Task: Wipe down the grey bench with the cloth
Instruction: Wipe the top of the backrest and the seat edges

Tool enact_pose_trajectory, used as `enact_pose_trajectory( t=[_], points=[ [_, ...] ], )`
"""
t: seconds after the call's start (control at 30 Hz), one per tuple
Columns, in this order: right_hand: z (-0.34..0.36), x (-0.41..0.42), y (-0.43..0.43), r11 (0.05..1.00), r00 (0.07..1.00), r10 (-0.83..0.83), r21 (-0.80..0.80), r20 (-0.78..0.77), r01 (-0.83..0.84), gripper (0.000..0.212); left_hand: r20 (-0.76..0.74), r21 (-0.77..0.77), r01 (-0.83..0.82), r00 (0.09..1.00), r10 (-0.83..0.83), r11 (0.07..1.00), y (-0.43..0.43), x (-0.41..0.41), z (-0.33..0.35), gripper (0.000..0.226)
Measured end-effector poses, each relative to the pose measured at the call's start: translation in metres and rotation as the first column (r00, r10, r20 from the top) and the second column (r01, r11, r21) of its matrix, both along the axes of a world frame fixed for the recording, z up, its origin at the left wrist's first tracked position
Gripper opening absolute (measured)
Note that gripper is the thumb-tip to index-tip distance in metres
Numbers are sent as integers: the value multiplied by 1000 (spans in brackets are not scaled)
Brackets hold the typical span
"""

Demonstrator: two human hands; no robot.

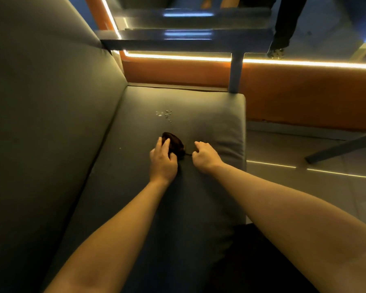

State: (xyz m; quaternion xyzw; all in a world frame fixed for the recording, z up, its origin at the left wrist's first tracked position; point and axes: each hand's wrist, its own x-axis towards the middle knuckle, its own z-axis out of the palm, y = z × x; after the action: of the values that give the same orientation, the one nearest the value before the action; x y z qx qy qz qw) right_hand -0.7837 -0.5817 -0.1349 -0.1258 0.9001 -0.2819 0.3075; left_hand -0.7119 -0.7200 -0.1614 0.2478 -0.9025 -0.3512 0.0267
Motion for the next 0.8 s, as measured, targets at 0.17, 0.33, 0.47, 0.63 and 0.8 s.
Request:
enact_pose_trajectory(
  t=[0.17,0.33,0.47,0.63,0.8],
  points=[
    [-4,2,-1,991,996,83,111,-13,-81,66,145,-227,134,984,-102,965,16,-7,-8,58],
    [-5,4,2,991,996,77,112,-39,-72,68,3,-248,185,982,-190,951,22,17,-7,38],
    [-9,19,-3,977,988,102,200,-120,-77,72,-22,-290,209,974,-224,934,28,28,-11,36],
    [-15,23,0,973,981,121,215,-151,-87,72,8,-373,255,962,-272,892,12,14,-12,42],
    [-18,17,2,978,985,120,182,-125,-96,76,21,-331,123,992,-123,936,-8,-19,-6,46]
  ],
)
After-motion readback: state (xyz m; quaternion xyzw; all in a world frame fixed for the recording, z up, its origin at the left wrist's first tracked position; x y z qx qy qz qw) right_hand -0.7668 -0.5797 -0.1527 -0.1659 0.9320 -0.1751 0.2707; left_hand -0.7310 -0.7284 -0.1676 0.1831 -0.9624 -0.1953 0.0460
